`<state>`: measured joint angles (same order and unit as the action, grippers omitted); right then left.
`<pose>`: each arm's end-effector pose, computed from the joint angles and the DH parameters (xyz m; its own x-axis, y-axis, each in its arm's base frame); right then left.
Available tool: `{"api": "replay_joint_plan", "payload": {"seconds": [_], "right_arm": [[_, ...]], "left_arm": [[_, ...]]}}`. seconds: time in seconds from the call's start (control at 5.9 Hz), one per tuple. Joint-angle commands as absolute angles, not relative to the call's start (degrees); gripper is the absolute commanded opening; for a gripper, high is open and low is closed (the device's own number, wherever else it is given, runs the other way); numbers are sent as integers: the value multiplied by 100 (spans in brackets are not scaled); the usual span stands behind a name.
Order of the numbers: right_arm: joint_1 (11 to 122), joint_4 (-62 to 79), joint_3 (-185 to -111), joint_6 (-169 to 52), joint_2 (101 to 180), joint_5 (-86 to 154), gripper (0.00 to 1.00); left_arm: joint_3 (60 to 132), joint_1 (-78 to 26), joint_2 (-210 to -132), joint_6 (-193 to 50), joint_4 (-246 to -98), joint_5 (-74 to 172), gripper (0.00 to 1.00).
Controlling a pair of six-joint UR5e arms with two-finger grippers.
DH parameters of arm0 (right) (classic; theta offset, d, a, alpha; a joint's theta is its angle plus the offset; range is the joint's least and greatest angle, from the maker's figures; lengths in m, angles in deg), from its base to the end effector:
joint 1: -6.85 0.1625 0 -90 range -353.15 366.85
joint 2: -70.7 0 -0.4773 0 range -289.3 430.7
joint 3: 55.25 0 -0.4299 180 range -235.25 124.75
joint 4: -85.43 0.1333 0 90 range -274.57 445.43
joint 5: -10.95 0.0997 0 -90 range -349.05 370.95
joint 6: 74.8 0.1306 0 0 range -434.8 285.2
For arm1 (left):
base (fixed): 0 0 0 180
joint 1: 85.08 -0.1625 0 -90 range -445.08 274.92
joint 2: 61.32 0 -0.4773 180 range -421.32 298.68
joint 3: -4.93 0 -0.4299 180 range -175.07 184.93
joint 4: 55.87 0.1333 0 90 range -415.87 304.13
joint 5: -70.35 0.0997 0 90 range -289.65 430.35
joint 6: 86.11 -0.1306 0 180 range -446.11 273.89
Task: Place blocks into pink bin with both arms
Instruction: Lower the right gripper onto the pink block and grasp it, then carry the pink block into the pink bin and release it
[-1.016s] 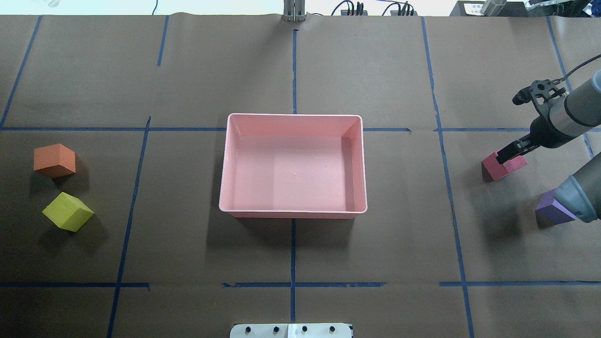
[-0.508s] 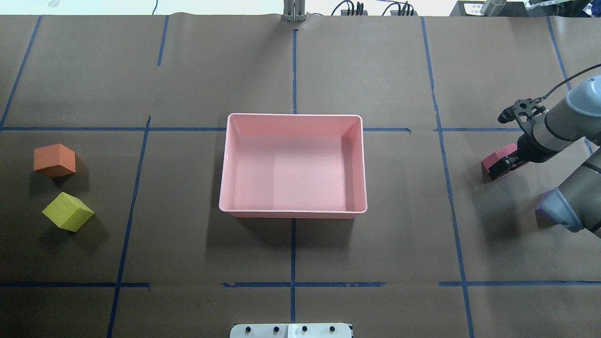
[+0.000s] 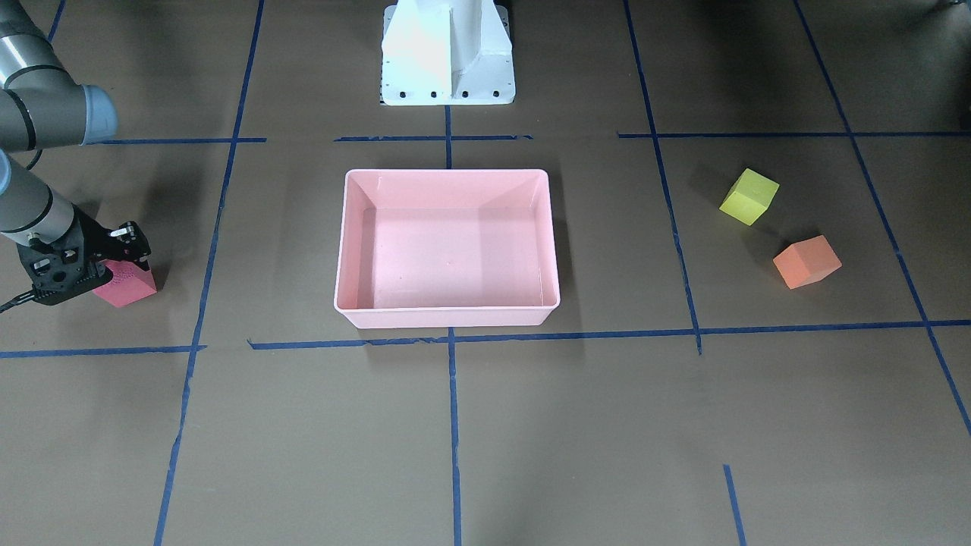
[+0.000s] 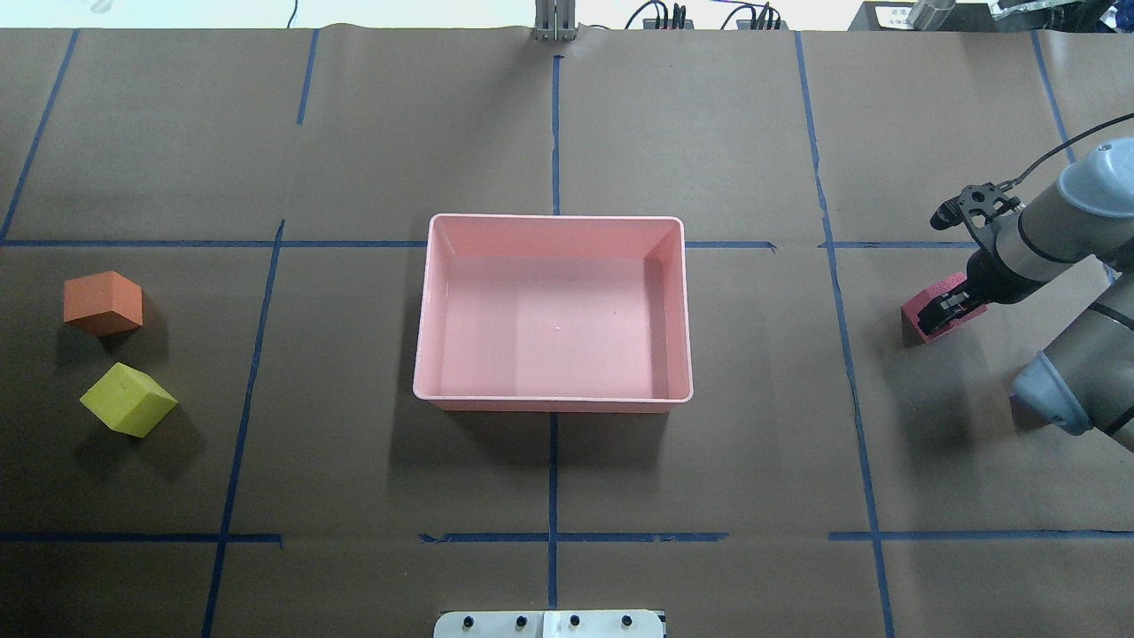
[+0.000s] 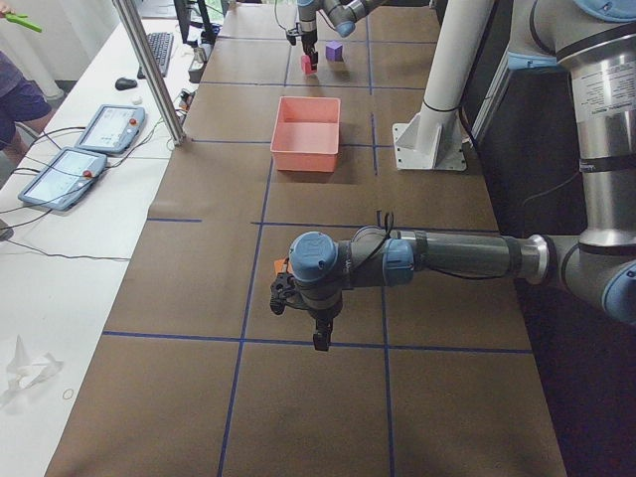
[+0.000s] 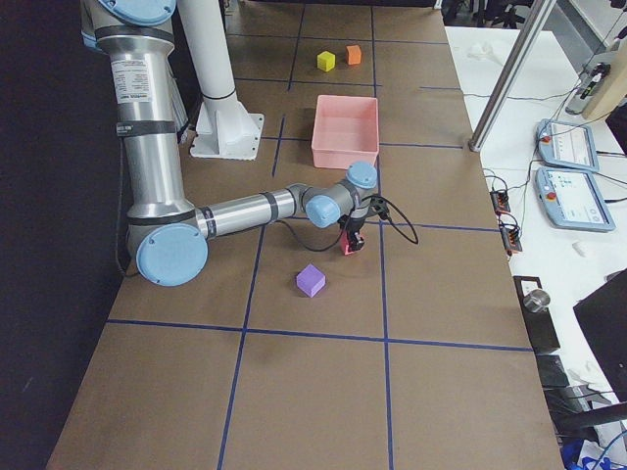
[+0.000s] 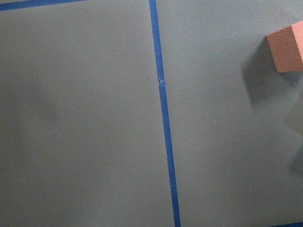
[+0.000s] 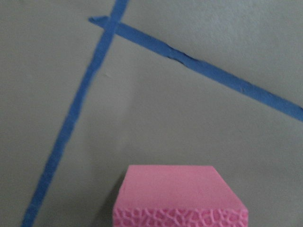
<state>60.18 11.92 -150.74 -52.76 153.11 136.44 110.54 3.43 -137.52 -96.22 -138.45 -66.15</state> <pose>-0.3247 -0.5324 0.5816 0.6417 -0.4019 0.6532 0.3006 0.9153 0.2679 -0.0280 -0.4071 0.7117 0.6747 0.1225 -0.7279 -0.1466 0.9887 0.0305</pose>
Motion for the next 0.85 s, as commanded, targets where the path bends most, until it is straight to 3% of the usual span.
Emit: {"api": "replay_joint_plan", "payload": {"seconds": [0.0,0.68], "right_arm": [[6002,53,-15551,-4166,14189,13820,29],[4637,-974,-15826,-632,11996,13107,31]], "left_arm": [[11066,343,-13769,-9622,-13849,-6615,100],[11189,343,-13865,-9587,-13867,-6615,100]]}}
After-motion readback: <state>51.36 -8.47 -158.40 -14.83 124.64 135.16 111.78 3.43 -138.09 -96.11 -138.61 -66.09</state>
